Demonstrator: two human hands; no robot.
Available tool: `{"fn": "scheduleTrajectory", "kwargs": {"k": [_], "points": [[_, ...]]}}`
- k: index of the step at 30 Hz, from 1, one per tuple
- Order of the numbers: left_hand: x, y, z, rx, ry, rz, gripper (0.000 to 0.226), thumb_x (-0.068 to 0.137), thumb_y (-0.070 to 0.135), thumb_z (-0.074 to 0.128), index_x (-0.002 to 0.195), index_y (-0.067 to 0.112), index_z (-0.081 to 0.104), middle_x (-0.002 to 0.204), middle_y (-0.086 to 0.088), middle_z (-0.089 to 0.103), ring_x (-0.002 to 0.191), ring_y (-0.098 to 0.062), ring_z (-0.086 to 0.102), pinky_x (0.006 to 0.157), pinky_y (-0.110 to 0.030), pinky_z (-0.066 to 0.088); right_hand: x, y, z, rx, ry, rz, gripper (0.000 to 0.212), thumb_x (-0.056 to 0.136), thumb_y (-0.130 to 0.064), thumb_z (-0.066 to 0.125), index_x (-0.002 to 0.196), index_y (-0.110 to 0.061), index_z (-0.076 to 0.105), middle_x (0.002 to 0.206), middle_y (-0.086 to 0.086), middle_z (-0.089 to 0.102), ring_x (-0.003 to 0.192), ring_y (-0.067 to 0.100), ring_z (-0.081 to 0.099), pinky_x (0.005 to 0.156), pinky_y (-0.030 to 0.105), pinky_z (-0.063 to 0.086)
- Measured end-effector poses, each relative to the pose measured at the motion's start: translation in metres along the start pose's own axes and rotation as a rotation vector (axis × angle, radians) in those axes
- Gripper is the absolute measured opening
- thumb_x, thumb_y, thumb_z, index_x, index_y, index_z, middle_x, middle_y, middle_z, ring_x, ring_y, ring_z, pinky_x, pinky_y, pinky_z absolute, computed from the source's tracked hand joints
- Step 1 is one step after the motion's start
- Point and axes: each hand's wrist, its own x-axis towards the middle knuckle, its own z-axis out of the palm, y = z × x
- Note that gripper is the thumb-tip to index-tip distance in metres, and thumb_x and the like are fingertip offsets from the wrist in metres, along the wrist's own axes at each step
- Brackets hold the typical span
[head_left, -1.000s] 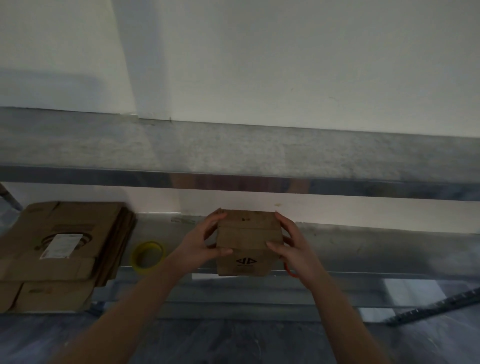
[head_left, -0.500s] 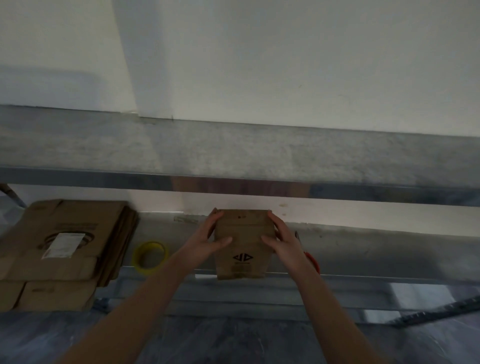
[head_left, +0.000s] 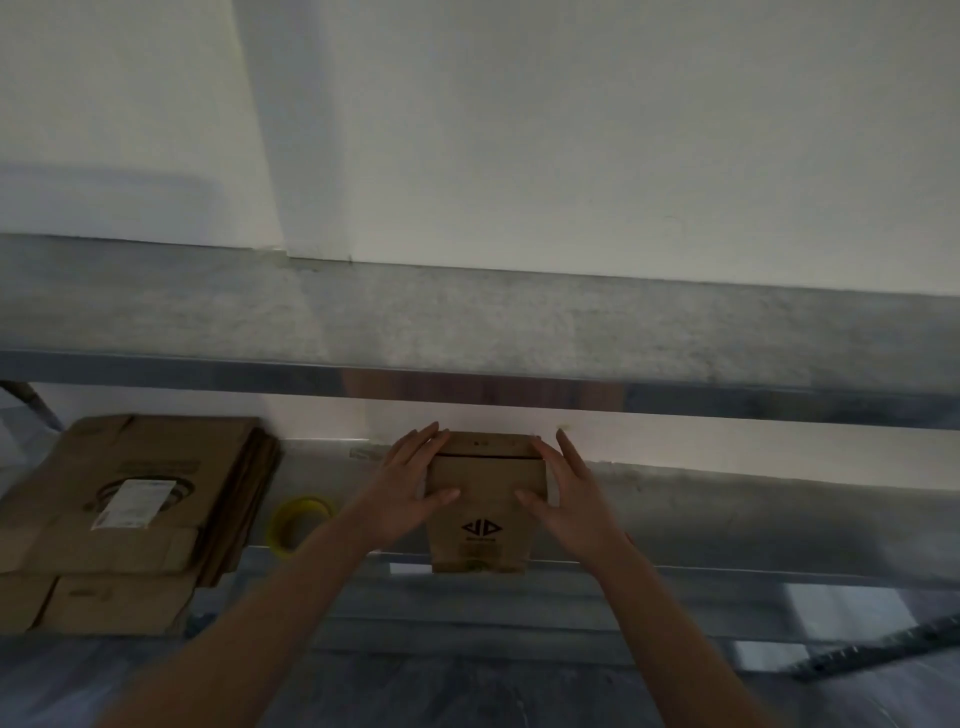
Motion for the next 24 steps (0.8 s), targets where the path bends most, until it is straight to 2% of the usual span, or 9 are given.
{"fn": "scheduleTrajectory", "kwargs": {"k": [4,7,11,14,16,19,24], "points": [[-0.011,0.01,-0.015,0.248,0.048,0.037,0.076,0.09,0.067,0.032,0.152,0.034,0.003,0.161,0.01,-0.001,0.148,-0.015,-0.005,0.121,-0.042,0.0,-0.003,-0.01,-0.001,-0.264,0.077,-0.127,0.072,0.091,-0.062,0.047,0.153,-0.036,0.02,0.164,-0.004,0.008,0.151,0.022,0.004,0.121,0.051,0.019],[-0.028,0.008,-0.028,0.322,0.145,0.075,0.077,0.086,0.07,0.018,0.152,0.031,0.01,0.161,0.007,0.005,0.148,-0.016,-0.003,0.121,-0.044,0.002,-0.01,-0.031,0.004,-0.403,0.149,-0.307,0.064,0.095,-0.058,0.042,0.151,-0.029,0.03,0.162,0.003,0.022,0.151,0.026,0.01,0.122,0.048,0.011],[-0.063,-0.028,-0.043,0.483,0.165,0.084,0.068,0.096,0.057,0.033,0.153,0.028,0.011,0.161,0.005,0.006,0.148,-0.018,-0.002,0.12,-0.041,-0.002,-0.025,-0.079,0.033,-0.493,0.181,-0.481,0.06,0.096,-0.052,0.042,0.148,-0.024,0.038,0.157,0.004,0.032,0.15,0.026,0.015,0.122,0.046,0.004],[-0.088,-0.068,-0.05,0.577,0.123,0.058,0.07,0.095,0.053,0.042,0.153,0.025,0.016,0.16,0.001,0.013,0.149,-0.024,0.005,0.12,-0.044,0.004,-0.032,-0.111,0.071,-0.496,0.127,-0.542,0.06,0.096,-0.051,0.041,0.148,-0.021,0.04,0.157,0.005,0.033,0.149,0.027,0.017,0.119,0.045,-0.001],[-0.099,-0.095,-0.051,0.574,0.08,0.043,0.068,0.094,0.05,0.046,0.152,0.024,0.021,0.159,0.0,0.019,0.148,-0.026,0.01,0.12,-0.044,0.006,-0.033,-0.121,0.104,-0.474,0.083,-0.521,0.059,0.097,-0.048,0.044,0.148,-0.02,0.04,0.157,0.006,0.034,0.148,0.028,0.021,0.119,0.043,-0.001],[-0.106,-0.133,-0.045,0.54,0.01,0.02,0.069,0.095,0.053,0.042,0.152,0.025,0.018,0.16,0.003,0.014,0.148,-0.023,0.007,0.119,-0.04,0.001,-0.029,-0.122,0.156,-0.421,-0.007,-0.391,0.058,0.098,-0.041,0.048,0.151,-0.02,0.037,0.157,0.008,0.033,0.147,0.029,0.024,0.12,0.042,0.016],[-0.098,-0.186,-0.027,0.528,-0.124,0.033,0.07,0.096,0.056,0.034,0.154,0.024,0.01,0.161,0.004,0.006,0.149,-0.021,0.001,0.119,-0.037,-0.001,-0.004,-0.105,0.224,-0.468,-0.155,-0.143,0.06,0.103,-0.039,0.037,0.156,-0.021,0.019,0.162,0.004,0.022,0.148,0.022,0.018,0.119,0.033,0.019]]}}
